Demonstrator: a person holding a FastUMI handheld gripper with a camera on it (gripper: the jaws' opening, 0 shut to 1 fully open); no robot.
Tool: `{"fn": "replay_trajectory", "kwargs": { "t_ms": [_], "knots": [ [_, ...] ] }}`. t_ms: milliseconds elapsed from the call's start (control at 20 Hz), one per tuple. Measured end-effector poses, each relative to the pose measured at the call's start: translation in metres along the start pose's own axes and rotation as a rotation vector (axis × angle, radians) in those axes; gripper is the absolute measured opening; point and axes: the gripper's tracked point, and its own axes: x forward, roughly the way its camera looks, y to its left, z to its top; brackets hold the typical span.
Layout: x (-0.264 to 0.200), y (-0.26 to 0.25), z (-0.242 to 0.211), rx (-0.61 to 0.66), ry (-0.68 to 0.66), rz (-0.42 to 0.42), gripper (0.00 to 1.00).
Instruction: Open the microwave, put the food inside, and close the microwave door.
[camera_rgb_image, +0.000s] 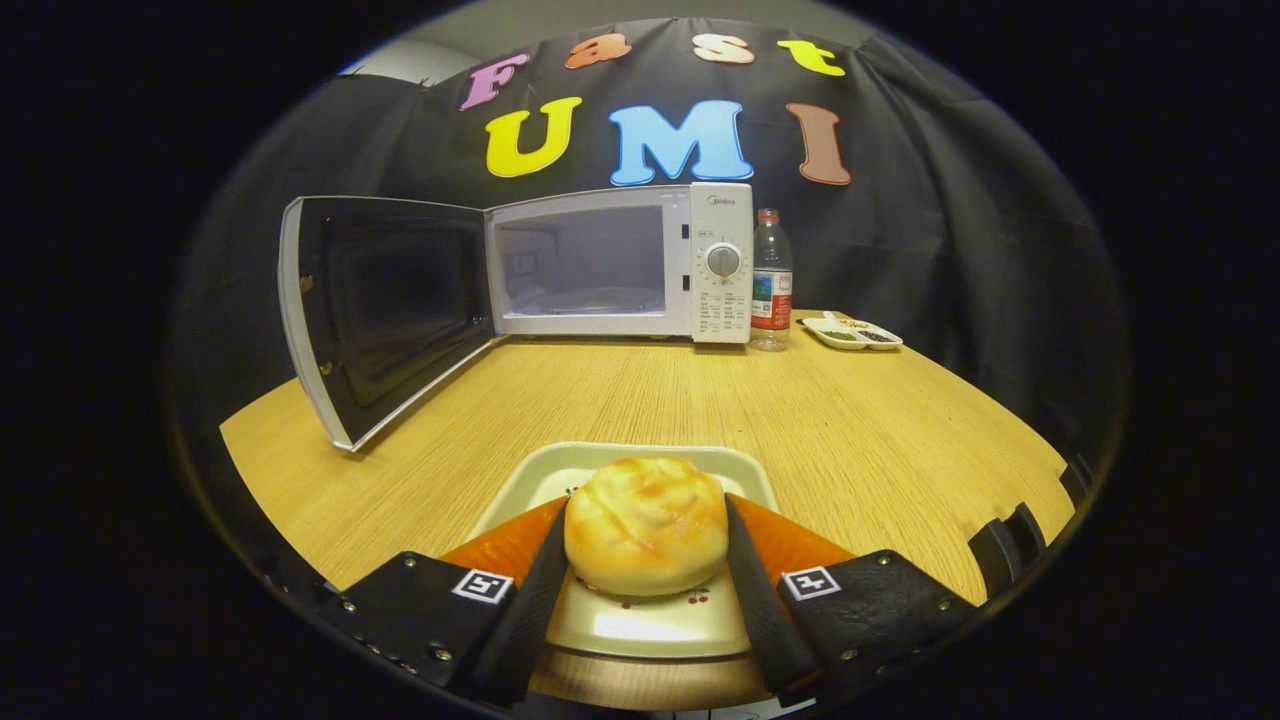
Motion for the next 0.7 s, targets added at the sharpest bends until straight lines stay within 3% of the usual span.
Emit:
{"fn": "replay_trajectory", "kwargs": {
  "t_ms": [400, 550, 700],
  "knots": [
    [0.003, 0.052, 0.115, -0.014, -0.163, 0.124, 0.82],
    [0.018, 0.074, 0.151, 0.053, -0.185, 0.169, 0.79],
    [0.036, 0.075, 0.179, 0.017, -0.221, 0.114, 0.79]
  ]
}}
